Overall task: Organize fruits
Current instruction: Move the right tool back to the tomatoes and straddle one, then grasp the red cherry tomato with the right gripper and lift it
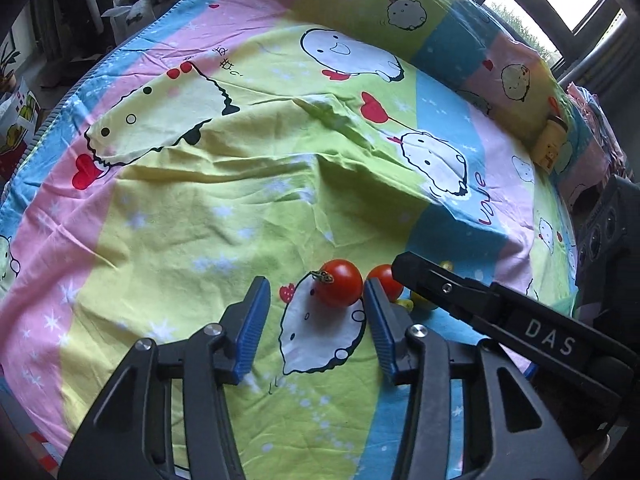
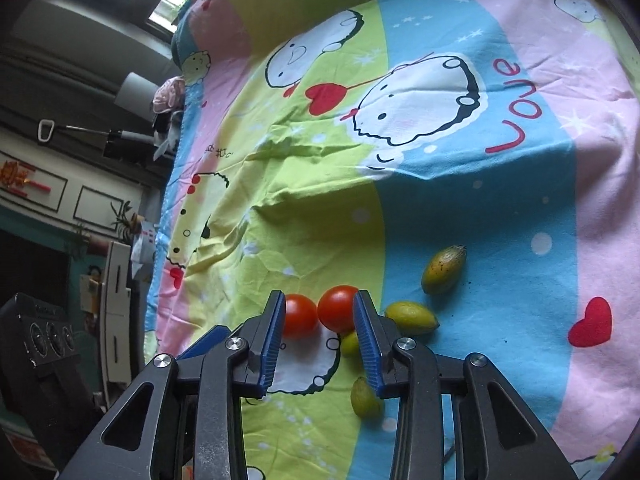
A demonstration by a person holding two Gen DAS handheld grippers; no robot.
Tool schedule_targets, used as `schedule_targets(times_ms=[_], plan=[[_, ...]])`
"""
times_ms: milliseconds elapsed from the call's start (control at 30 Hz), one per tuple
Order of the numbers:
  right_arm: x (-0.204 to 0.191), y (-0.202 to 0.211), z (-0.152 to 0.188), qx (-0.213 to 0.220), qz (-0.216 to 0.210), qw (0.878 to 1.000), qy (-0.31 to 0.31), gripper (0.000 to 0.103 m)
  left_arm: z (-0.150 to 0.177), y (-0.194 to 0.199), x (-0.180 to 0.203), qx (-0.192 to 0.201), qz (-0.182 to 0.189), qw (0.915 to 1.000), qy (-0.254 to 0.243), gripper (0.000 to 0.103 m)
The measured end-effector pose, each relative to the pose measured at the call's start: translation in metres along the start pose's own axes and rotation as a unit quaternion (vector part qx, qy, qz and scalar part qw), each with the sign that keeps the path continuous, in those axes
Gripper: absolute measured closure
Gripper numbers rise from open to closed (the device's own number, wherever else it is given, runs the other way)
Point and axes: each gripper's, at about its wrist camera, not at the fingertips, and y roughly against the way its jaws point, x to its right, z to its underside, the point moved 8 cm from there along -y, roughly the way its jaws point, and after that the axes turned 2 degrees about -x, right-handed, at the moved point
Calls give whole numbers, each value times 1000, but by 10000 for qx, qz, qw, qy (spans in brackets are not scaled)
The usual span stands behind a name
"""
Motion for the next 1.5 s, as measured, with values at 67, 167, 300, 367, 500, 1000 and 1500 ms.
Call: schedule_targets(times_ms=[67, 167, 300, 367, 500, 1000, 1500], plan=[[2, -2, -1, -14, 128, 9999, -3, 65, 0, 0, -1, -29, 3, 10000, 33, 56], [1, -7, -1, -45, 154, 9999, 13, 65, 0, 3, -4, -29, -91, 10000, 24, 57], [3, -14, -1, -83, 323, 9994, 30, 65, -2, 10, -11, 74, -206, 9997, 108, 56], [4, -17, 0, -111, 419, 9990, 58, 69, -4, 15, -14, 139, -209, 9996, 155, 55], [3, -22, 2, -122, 447, 9989, 115, 72, -4, 17, -14, 149, -137, 9997, 169, 55], [29, 48, -11, 916, 439, 9942, -340, 72, 6, -11, 29, -152, 11, 9996, -236, 56], [30, 77, -7, 1321, 358, 9900, -352, 73, -1, -40, 17, -307, -112, 9993, 201, 65]])
